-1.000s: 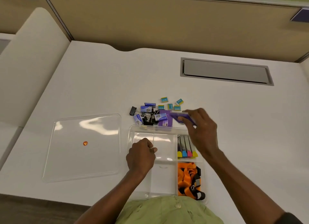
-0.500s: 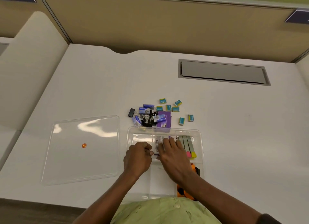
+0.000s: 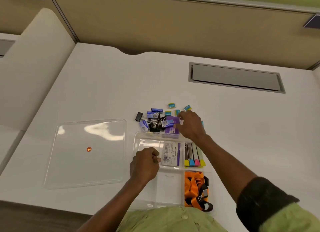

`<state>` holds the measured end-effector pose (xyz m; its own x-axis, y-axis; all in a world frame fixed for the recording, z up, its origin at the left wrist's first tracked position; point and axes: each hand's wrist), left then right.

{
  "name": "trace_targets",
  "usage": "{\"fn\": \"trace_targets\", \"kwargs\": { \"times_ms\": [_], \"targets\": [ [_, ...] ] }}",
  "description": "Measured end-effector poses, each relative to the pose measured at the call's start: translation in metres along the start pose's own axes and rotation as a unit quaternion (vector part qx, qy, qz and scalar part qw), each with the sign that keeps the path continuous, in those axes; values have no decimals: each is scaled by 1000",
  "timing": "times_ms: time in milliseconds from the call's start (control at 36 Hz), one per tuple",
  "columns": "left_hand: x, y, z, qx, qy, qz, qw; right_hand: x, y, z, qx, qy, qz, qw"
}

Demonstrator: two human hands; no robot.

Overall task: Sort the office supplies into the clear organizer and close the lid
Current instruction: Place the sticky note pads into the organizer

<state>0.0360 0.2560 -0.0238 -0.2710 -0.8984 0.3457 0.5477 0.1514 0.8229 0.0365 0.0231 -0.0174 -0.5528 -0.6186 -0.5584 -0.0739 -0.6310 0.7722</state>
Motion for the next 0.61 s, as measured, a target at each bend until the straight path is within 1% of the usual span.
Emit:
{"fn": "trace_targets", "kwargs": {
  "times_ms": [56,83,194,278,361,444,528,611],
  "targets": [
    [-1,0,-1,-3,3,8,1000,1,-5,-12,-58,-11,57,997],
    [-1,1,-1,-4,6,12,1000,1,-8,-16,-74,-14,79,994],
    [-1,0,0,1,9,16,1000,2,-17,-28,-84,-15,138,987],
    [-1,-1,1,7,13,16,1000,2,-19,-32,-81,-11,139,987],
    [1,-1,2,13,15,16,1000,5,-19,-30,-66,-10,100,993],
    [1,-1,2,21,15,20,999,10,-14,-29,-40,-9,6,999],
    [1,-1,2,25,13,23,999,11,-4,-26,-13,-19,-95,995],
    [0,0,2,24,15,35,999,8,9,-16,21,-6,-138,990]
  ]
}}
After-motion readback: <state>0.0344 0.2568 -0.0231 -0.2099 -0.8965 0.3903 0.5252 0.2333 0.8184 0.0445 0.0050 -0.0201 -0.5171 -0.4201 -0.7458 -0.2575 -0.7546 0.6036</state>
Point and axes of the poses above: each hand's wrist, its own z-axis away from the middle knuckle, its own y-axis out of the back of the hand, x = y × z, and after that the axes turned 13 degrees about -z, right-handed
